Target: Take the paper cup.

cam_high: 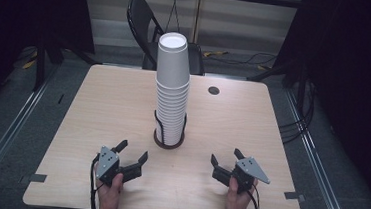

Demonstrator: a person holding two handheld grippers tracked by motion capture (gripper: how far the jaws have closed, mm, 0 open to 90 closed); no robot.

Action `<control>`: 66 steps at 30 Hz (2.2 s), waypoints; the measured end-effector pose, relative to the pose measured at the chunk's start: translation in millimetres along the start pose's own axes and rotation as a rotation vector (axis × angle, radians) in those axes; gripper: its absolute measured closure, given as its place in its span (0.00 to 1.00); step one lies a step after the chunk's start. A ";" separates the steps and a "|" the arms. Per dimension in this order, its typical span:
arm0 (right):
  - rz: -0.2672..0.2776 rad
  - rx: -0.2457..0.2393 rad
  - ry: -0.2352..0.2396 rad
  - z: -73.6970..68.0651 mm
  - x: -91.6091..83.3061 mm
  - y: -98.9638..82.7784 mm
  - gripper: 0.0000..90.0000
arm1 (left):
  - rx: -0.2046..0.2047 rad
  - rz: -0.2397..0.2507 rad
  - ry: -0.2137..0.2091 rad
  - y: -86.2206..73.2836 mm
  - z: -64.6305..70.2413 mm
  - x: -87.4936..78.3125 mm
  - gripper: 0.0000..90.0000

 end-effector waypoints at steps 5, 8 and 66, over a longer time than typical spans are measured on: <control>-0.001 0.001 0.017 0.0 -0.9 -0.2 0.15 | 0.000 -0.001 0.006 0.0 0.1 0.2 0.19; -0.006 -0.007 0.011 -0.6 -0.8 -0.3 0.15 | 0.000 -0.001 0.013 0.0 0.6 0.6 0.19; 0.101 -0.074 0.344 -48.5 14.0 111.3 0.18 | 0.043 -0.006 -0.018 -0.3 4.0 0.3 0.18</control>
Point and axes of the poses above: each handheld gripper's, and its own axes: x roughly forward along the jaws, y roughly out of its top, z roughly to its right, the point moved 3 cm from there along x, roughly forward along the jaws, and after that the axes turned 6 degrees about -y, right-handed, at the moved point
